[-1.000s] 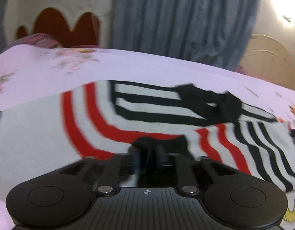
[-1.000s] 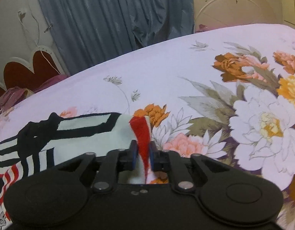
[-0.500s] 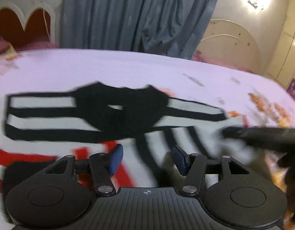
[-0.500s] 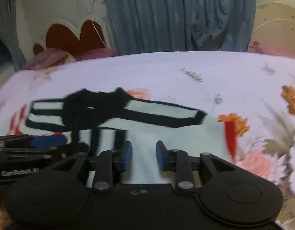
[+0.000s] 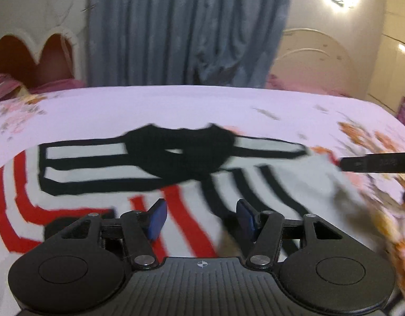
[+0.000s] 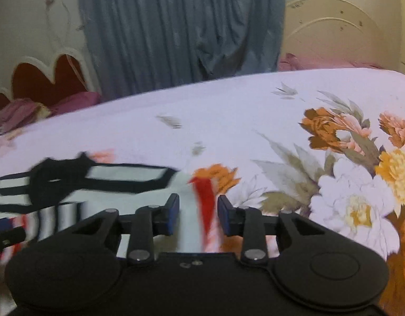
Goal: Fold small clothes
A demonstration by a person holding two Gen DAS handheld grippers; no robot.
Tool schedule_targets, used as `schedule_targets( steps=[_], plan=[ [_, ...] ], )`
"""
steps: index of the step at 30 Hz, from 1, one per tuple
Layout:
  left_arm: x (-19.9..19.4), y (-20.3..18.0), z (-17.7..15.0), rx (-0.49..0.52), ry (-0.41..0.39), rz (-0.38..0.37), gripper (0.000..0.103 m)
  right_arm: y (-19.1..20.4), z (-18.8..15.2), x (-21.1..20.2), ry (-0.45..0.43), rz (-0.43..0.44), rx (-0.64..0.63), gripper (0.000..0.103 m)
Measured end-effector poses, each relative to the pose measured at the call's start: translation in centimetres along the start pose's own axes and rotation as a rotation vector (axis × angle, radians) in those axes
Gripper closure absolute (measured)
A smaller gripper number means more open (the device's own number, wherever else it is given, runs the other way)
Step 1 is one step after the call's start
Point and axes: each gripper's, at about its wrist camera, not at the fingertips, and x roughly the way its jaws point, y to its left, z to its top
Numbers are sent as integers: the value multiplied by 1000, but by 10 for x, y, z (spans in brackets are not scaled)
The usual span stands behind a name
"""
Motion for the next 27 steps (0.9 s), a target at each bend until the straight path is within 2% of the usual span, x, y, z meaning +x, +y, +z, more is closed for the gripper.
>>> schedule_targets(
  steps=[4, 7, 10, 12, 14, 17, 19, 21, 23, 25, 27],
  plan=[
    [-14, -23, -16, 62, 10, -43, 46, 27, -27, -28, 48, 37, -47, 72],
    [-13, -31, -32, 140, 78, -16, 46, 39, -53, -39, 104, 12, -46, 74],
    [-18, -26, -32, 112, 81, -23, 45, 44, -74, -50, 111, -11, -51, 74],
    [-25, -26, -29, 104, 56, -33, 45, 47, -70, -56, 96, -15, -63, 74],
    [-23, -29, -30, 116, 56, -37, 45, 46, -63, -60, 71, 16, -33, 74],
    [-14, -24, -35, 92, 88, -47, 43, 45, -69, -42, 145, -25, -66, 76],
    [-14, -19, -31, 72, 100, -60, 43, 44, -69, -43, 143, -15, -62, 76],
    [-23, -12, -26, 77, 61, -28, 43, 44, -63, -45, 149, -15, -60, 76],
    [-24, 3, -24, 59, 40, 6, 43, 44, -59, -48, 112, -10, -47, 73],
    [-14, 19, -26, 27, 82, 44, 43, 44, -57, -43, 110, -7, -39, 72],
    [-9, 32, -27, 5, 100, 27, 43, 47, -61, -31, 145, -17, -63, 72]
  ],
)
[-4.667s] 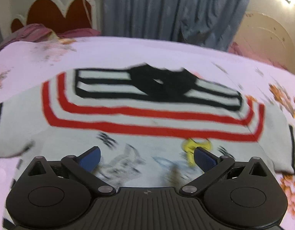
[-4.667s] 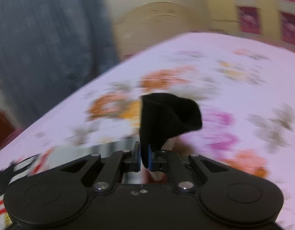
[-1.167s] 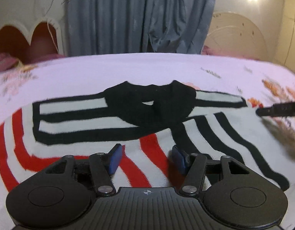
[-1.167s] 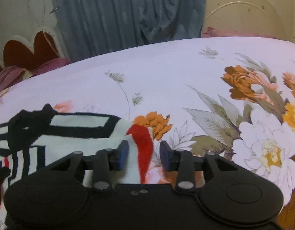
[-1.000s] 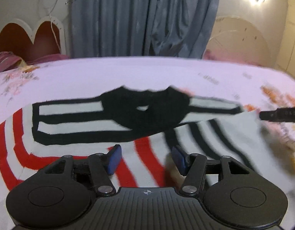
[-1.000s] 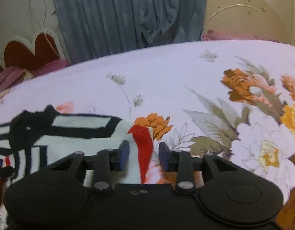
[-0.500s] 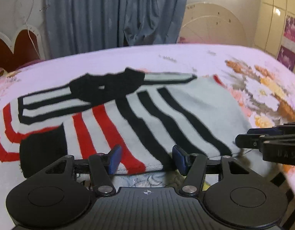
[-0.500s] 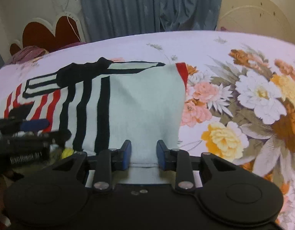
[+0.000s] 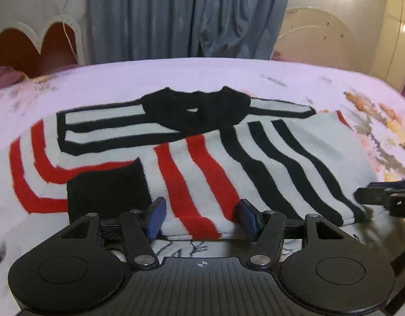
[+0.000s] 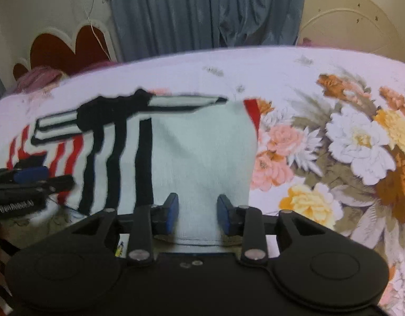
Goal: Fold small clothes
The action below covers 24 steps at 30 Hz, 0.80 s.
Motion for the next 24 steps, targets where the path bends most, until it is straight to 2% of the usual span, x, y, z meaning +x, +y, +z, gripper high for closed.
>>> schedule_targets(
  steps=[2, 4, 5, 7, 9, 11, 13, 16, 18, 20, 22, 24],
  plan=[
    [-6, 1, 6, 2, -15, 15, 43, 7, 7, -1, -4, -15, -35, 72],
    [-7, 1, 10, 14, -43, 19, 43, 6, 17, -5, -48, 3, -15, 72],
    [-1, 3, 12, 18, -28, 36, 43, 4, 24, -3, -64, 4, -3, 72],
    [12, 7, 12, 4, 13, 45, 43, 2, 34, 10, -50, -5, 1, 72],
    [14, 8, 18, -16, 18, 45, 43, 1, 38, 29, -8, -22, -24, 72],
    [10, 5, 25, -16, -13, 32, 43, 2, 46, 30, -20, -27, -57, 73],
    [12, 3, 32, -14, -33, 20, 43, -4, 54, 28, -60, -33, -44, 73],
    [27, -4, 43, -13, -22, 11, 43, -24, 74, 41, -74, -71, -4, 73],
    [46, -8, 48, -13, 36, 11, 43, -36, 84, 60, -40, -98, 12, 74],
    [50, -11, 50, -27, 28, 21, 42, -48, 89, 73, -20, -85, 42, 74],
    [42, -13, 52, -48, 1, 4, 43, -46, 93, 69, -7, -92, 40, 73],
    [34, -18, 51, -48, -22, 7, 42, -35, 90, 53, -54, -68, 22, 70]
  ],
)
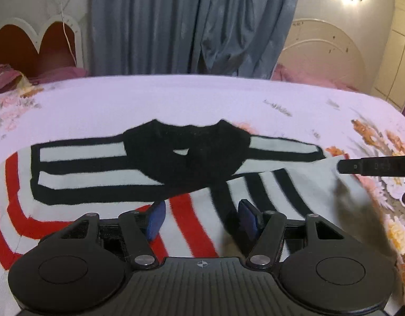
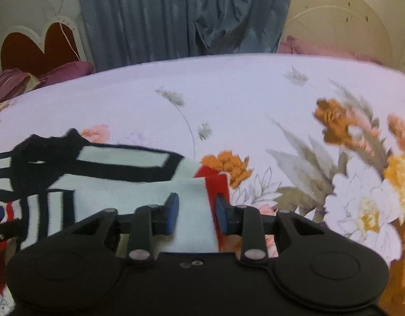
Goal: Fold small clothes
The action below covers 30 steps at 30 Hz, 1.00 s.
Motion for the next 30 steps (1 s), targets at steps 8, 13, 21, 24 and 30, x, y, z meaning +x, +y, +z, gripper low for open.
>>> schedule_targets(
  steps=[8, 13, 21, 24, 30],
  plan=[
    [-18, -6, -18, 13, 25, 40, 42, 38, -32, -23, 1, 118, -47, 71],
    [-20, -5, -24, 9, 38, 59, 42, 46, -42, -22, 40, 110, -91, 71],
    [-21, 7, -31, -32, 57, 110, 43, 18, -38, -21, 34, 15, -74, 79],
    [-20, 5, -32, -33, 61, 131, 42, 10, -39, -21, 45, 46, -63, 76],
    [-45, 6, -30, -76, 11, 191, 42, 17, -38, -42, 0, 86, -66, 54]
  ],
)
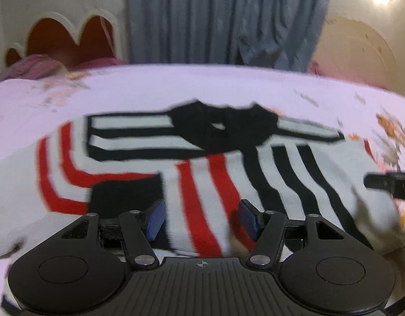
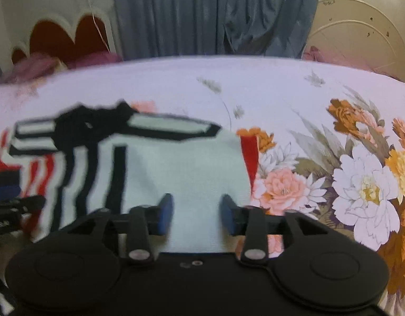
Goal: Fold small clothes
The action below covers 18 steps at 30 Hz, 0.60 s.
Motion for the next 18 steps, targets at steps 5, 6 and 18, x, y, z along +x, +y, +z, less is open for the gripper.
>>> schedule_targets(
  steps=[5, 6, 18],
  plan=[
    [-44, 56, -17, -138, -55, 100, 17, 10, -13, -20, -20, 87, 24, 55],
    [-51, 70, -22, -166, -51, 108, 17, 15, -16, -20, -13, 103, 42, 55],
    [-106, 303, -108, -750, -121, 294, 37, 88, -26, -20, 19, 113, 12, 56]
  ],
)
